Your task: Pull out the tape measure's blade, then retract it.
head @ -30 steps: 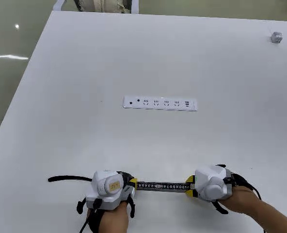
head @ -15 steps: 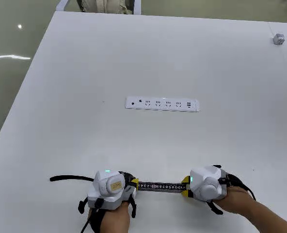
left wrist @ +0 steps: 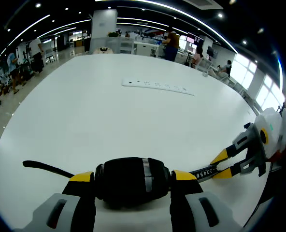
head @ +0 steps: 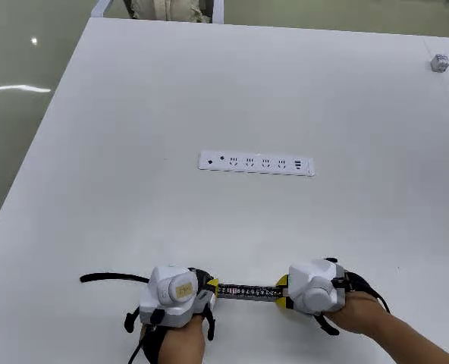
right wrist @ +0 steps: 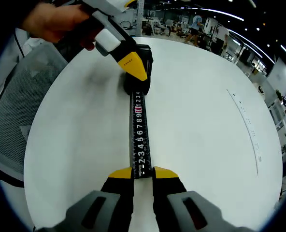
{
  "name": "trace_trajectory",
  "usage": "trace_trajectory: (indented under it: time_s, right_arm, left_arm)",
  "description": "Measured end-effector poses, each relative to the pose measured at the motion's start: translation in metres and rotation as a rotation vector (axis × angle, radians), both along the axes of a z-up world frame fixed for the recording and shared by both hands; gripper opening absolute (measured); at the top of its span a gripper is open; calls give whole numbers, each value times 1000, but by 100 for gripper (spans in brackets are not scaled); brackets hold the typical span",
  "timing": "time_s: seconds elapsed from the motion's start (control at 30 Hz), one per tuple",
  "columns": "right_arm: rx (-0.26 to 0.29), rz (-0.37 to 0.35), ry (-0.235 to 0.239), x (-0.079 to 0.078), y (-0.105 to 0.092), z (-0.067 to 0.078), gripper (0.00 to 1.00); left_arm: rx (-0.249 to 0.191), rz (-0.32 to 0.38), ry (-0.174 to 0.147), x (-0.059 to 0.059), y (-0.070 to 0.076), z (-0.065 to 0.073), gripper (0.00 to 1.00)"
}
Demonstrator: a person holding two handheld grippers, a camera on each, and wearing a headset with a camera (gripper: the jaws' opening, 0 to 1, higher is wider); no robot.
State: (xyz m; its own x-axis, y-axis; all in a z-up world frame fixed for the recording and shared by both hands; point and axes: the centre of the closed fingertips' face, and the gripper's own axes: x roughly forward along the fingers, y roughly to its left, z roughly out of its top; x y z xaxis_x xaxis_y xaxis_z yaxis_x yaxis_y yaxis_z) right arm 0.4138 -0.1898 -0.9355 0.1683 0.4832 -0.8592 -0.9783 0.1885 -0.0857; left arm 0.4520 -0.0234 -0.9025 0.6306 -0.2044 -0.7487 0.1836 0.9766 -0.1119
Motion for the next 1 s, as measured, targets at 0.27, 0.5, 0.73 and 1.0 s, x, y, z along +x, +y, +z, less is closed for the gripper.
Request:
trace_trajectory:
  time_s: [0.27,0.5,0.73,1.0]
  right_arm:
    - [8,8,0,1,8,1,13]
    - [8,6,5,2,11,1,13]
    - [9,8,5,2,15,0,13]
    - [11,10,6,4,21,-1,13]
  left_arm:
    - [1,-2,1,0,0,0,59]
    - [1,0,0,0,-1,0,59]
    - [0,1,1,0,0,-1,59]
    - [0,1,1,-1,0,-1,59]
